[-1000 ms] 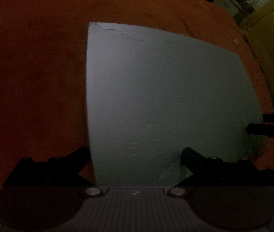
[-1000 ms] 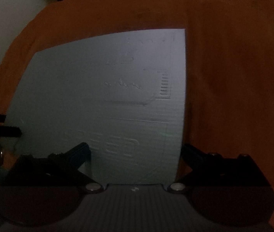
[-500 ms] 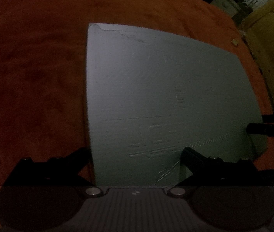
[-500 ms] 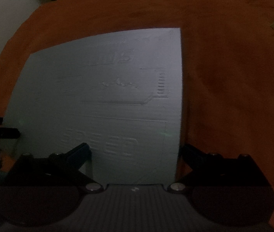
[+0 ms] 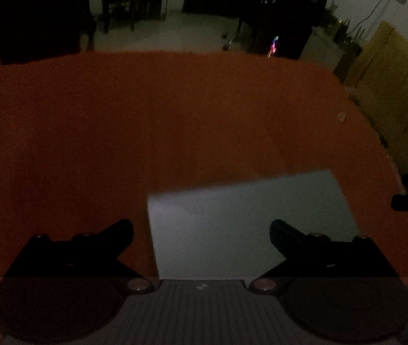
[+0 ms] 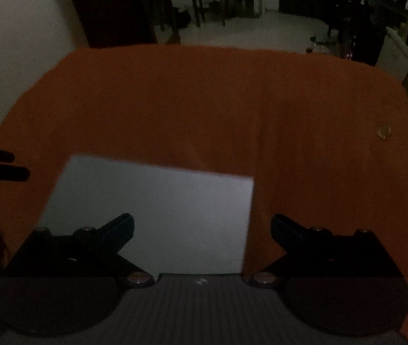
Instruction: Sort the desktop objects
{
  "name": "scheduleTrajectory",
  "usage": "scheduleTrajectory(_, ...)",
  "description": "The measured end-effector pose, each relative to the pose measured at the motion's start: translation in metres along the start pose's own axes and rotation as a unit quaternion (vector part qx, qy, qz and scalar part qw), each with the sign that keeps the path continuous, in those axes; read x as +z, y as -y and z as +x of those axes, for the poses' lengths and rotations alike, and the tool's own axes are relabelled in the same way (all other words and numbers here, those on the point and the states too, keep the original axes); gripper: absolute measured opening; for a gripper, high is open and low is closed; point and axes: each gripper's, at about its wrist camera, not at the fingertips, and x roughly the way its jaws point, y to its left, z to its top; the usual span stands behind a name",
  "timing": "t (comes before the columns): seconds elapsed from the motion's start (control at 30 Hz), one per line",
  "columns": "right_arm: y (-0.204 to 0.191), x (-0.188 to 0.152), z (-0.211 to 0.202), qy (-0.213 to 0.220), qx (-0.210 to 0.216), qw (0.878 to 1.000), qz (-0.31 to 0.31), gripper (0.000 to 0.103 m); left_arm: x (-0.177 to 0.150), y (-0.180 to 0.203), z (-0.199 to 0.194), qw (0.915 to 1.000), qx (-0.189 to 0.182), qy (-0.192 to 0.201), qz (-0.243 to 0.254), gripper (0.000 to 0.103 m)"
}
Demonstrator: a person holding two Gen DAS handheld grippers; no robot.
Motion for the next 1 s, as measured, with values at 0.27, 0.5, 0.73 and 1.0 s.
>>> scheduleTrajectory(0.27,-0.02,0.06,-0.045,-0.041,0.025,0.998,0.044,0.103,0.058,0.033,-0.057,0.9999,-0.012,-0.008,-0.005,0.103)
scheduleTrajectory(0.5,-0.056,0.074,-0.07,-0.039,-0.018,0.997,0.059,0.103,0.059,0.062,-0.087,0.9992,0.012,0.038,0.007,0.103)
scheduleTrajectory(0.73,-0.099,0.04,-0.076,0.009,-0.06,0.998,0.032,0.103,0.016,0.094,-0.098,0.9941,0.031,0.101,0.025,0.103)
scheduleTrajectory(1.0,-0.074,-0.021,-0.061,0.01,-0.028,0.993,0.118,0.103,-0.056,0.091,-0.061,0.9935,0.06,0.084,-0.048,0.103)
